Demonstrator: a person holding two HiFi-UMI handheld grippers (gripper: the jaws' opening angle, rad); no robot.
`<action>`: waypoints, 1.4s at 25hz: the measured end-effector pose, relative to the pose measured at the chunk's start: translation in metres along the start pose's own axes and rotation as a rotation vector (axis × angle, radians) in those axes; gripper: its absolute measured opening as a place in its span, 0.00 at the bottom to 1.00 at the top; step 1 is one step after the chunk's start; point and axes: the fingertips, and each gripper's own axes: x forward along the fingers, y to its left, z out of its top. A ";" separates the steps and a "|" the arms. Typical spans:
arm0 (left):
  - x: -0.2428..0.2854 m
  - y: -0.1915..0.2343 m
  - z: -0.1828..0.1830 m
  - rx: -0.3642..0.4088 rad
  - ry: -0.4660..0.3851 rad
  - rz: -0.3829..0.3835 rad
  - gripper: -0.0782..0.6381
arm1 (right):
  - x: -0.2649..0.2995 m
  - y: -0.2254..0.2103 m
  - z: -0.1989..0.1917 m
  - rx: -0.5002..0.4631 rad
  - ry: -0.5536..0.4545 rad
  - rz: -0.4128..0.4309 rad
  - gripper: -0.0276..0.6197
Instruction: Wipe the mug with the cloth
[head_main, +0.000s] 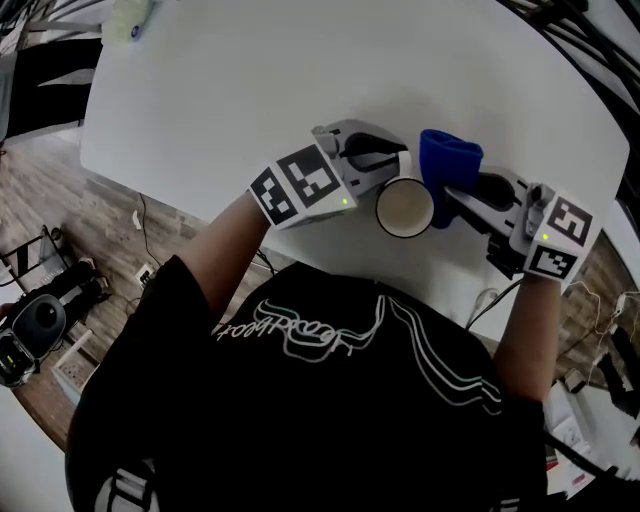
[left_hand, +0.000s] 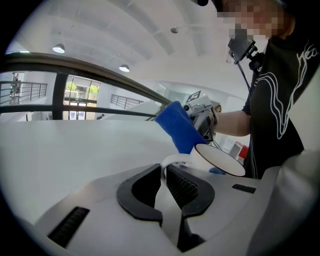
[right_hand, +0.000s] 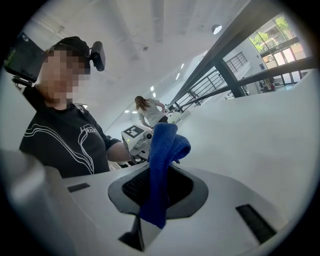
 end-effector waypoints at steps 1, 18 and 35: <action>-0.003 0.004 -0.004 -0.004 -0.001 0.003 0.17 | 0.007 -0.002 0.000 0.003 0.008 0.003 0.13; 0.007 -0.007 0.006 -0.024 0.005 0.039 0.17 | 0.015 -0.032 -0.026 0.162 0.127 -0.153 0.13; -0.004 0.000 0.008 -0.042 0.037 0.110 0.17 | -0.054 -0.011 -0.002 0.249 -0.233 -0.385 0.14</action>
